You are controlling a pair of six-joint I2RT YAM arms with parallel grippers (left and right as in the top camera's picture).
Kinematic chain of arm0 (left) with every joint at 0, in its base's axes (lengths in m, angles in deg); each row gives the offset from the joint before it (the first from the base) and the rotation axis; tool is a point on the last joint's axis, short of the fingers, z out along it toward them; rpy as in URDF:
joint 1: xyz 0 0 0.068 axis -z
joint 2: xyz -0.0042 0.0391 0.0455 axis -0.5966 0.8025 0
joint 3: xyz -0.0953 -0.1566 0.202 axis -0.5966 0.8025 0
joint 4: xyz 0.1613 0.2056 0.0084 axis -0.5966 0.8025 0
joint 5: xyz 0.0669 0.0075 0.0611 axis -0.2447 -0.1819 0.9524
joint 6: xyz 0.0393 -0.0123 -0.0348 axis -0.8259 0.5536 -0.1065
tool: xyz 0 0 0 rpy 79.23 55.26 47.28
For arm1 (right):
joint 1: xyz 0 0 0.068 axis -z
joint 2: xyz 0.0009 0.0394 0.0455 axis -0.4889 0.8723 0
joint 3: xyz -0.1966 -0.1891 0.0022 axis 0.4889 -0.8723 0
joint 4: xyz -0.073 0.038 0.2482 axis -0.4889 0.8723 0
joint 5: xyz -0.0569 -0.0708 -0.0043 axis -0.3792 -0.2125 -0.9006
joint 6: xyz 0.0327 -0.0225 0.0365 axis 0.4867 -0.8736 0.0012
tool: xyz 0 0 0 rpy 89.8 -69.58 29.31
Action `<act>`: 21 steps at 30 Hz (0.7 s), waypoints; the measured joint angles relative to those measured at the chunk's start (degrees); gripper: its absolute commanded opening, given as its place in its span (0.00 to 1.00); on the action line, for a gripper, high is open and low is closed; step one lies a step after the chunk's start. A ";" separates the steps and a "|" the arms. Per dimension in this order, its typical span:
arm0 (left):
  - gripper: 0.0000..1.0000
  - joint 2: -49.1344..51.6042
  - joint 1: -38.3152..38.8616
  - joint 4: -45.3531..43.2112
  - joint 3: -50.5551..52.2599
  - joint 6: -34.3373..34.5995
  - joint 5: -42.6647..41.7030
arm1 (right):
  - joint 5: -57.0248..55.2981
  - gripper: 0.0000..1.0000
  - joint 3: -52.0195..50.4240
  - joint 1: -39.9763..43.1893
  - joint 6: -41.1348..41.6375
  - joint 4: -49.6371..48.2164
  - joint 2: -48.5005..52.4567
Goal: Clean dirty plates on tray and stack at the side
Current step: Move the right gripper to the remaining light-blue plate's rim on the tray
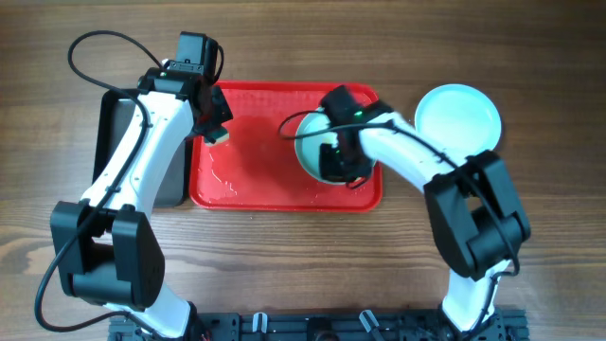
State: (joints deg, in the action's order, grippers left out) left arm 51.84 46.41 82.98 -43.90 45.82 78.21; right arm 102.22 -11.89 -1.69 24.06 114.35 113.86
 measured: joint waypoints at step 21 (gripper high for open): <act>0.04 0.00 0.00 0.00 0.00 0.00 0.00 | 2.40 0.47 10.08 9.66 -10.27 7.37 -6.80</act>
State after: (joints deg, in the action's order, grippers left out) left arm 51.84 46.41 82.98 -43.90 45.82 78.21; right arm 104.62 -1.81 7.97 13.79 121.72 107.06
